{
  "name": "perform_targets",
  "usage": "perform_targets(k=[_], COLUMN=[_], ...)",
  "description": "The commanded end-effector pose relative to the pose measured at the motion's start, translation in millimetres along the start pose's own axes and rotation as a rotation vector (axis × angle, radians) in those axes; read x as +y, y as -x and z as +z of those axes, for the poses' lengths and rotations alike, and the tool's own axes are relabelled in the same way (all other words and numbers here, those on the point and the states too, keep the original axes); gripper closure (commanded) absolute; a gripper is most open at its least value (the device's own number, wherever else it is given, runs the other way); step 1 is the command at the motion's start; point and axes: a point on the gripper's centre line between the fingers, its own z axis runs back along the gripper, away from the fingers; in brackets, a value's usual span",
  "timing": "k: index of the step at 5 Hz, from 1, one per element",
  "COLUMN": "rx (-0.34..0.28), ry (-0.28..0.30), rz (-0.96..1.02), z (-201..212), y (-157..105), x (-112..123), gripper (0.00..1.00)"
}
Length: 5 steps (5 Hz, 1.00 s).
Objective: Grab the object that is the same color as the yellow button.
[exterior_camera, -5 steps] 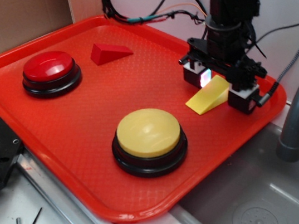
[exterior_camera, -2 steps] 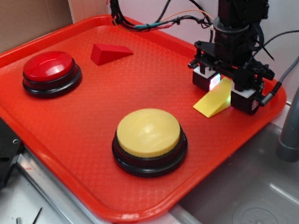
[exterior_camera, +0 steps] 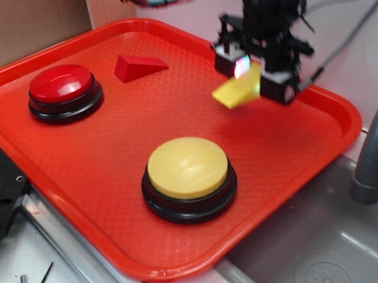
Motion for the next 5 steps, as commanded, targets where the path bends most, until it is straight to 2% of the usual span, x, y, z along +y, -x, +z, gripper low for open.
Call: perform_targets(k=[1,2,3,5], rx=[-0.158,-0.179,-0.149,-0.091], ry=[0.052,0.080,0.080,0.083], rz=[0.022,0.116,0.191,0.263], z=[91.1,111.1,113.5,105.1], y=[62.4,94.3,106.7,96.6], x=[22.9,40.3,55.4,59.8], gripper=[1.00,1.00,1.00,1.00])
